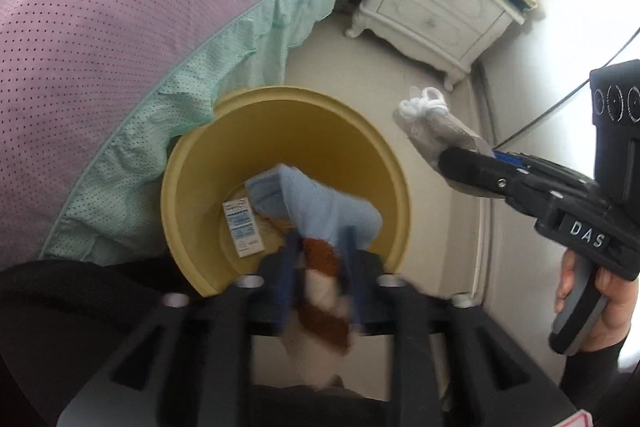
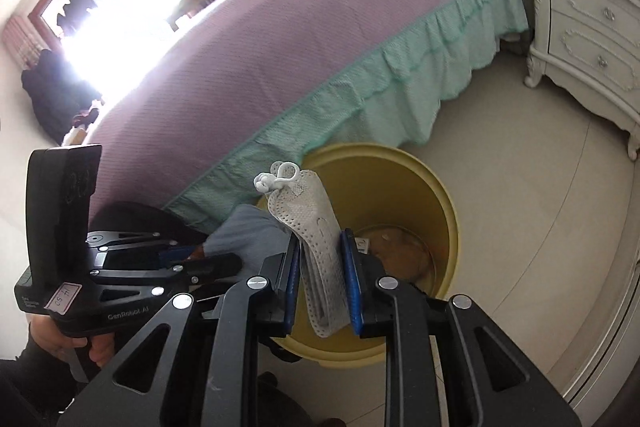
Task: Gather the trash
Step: 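Carry the striped sock and lace insole with both tools over the yellow bin, then open both tools to drop the sock and insole into the bin, then move both tools back over the bed toward the orange bottle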
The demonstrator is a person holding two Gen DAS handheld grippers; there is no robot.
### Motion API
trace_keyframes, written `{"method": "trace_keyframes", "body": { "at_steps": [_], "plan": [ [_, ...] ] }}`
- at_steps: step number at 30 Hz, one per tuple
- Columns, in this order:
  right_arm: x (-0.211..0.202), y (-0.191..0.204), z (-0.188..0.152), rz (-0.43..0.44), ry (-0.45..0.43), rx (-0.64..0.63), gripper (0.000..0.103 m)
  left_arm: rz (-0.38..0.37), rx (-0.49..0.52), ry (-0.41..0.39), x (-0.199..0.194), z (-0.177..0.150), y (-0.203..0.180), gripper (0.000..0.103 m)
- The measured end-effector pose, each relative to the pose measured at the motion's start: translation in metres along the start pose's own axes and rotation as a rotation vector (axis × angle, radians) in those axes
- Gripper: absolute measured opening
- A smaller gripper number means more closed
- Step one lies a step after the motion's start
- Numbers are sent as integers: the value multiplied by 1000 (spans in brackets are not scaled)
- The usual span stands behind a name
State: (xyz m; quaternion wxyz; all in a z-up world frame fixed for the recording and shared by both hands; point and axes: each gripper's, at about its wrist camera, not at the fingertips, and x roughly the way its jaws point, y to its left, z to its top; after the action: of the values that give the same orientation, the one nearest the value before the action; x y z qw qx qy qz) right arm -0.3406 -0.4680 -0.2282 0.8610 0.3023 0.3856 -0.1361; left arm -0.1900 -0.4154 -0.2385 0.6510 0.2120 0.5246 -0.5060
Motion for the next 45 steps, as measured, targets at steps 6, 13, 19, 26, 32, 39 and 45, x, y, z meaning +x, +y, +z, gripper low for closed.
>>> {"method": "trace_keyframes", "body": {
  "at_steps": [6,13,19,26,32,39,45],
  "plan": [
    [12,-6,-2,-25,39,-7,20,-20,-72,7,5,2,16,85],
    [29,-5,-1,-54,90,-38,20,-24,-87,19,8,1,19,85],
    [39,-1,2,-90,116,-78,24,-38,-95,21,7,1,22,85],
    [55,-3,0,-154,170,-86,58,-42,-89,27,8,1,22,88],
    [55,-1,-8,-141,190,-93,58,-42,-85,31,10,2,21,89],
    [39,10,1,-146,139,-109,59,-59,-91,16,7,2,23,89],
    [14,41,20,-90,28,-170,70,-103,-155,-137,-36,-2,36,89]
  ]
}}
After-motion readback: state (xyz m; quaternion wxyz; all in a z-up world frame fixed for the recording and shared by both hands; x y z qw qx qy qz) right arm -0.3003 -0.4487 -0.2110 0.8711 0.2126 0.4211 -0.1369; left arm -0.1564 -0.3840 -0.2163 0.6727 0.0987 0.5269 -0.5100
